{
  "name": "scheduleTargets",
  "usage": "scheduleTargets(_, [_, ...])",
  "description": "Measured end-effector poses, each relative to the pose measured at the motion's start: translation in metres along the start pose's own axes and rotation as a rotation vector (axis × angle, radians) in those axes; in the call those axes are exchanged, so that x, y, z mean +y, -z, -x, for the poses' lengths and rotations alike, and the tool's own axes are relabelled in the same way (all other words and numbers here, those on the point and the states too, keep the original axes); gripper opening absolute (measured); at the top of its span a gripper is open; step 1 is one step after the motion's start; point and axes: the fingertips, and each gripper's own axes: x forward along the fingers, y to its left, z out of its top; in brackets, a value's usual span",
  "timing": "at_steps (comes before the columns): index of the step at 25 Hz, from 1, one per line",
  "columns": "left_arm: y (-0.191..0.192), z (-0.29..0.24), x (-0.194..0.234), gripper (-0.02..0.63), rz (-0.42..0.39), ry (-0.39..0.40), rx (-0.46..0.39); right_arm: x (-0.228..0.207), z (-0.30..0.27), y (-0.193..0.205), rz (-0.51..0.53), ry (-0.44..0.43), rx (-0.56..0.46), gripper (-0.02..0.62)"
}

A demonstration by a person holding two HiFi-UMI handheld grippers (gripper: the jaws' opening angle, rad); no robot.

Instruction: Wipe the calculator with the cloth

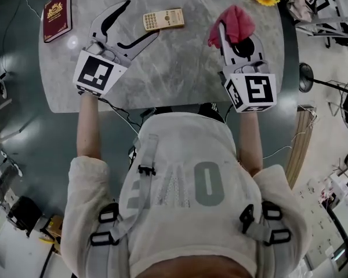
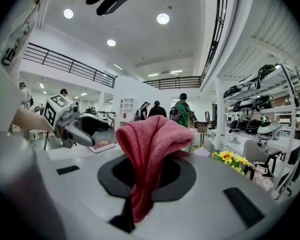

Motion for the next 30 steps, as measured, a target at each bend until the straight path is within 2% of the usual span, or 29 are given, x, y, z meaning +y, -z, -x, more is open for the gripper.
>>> scheduleTargets(3, [0.042, -0.017, 0.001, 0.403, -0.054, 0.130, 0.130, 0.002, -0.008, 0.010, 0.003, -0.012, 0.030, 0.055])
scheduleTargets(8, [0.120, -0.044, 0.004, 0.417, -0.071, 0.287, 0.322, 0.009, -0.019, 0.037, -0.003, -0.033, 0.098, 0.057])
scheduleTargets(13, [0.199, -0.059, 0.002, 0.416, -0.076, 0.401, 0.491, 0.014, -0.032, 0.074, -0.043, -0.037, 0.171, 0.057])
scheduleTargets(18, [0.246, -0.072, -0.002, 0.413, -0.018, 0.481, 0.561, 0.019, -0.044, 0.105, -0.078, -0.047, 0.229, 0.057])
scheduleTargets(24, [0.272, -0.085, 0.000, 0.384, 0.072, 0.504, 0.602, 0.028, -0.055, 0.125, -0.070, -0.072, 0.267, 0.057])
scheduleTargets(27, [0.278, -0.087, -0.002, 0.368, 0.073, 0.521, 0.616, 0.031, -0.057, 0.132, -0.070, -0.084, 0.285, 0.057])
scheduleTargets(30, [0.283, -0.087, -0.004, 0.337, 0.030, 0.548, 0.629, 0.031, -0.060, 0.136, -0.063, -0.091, 0.297, 0.057])
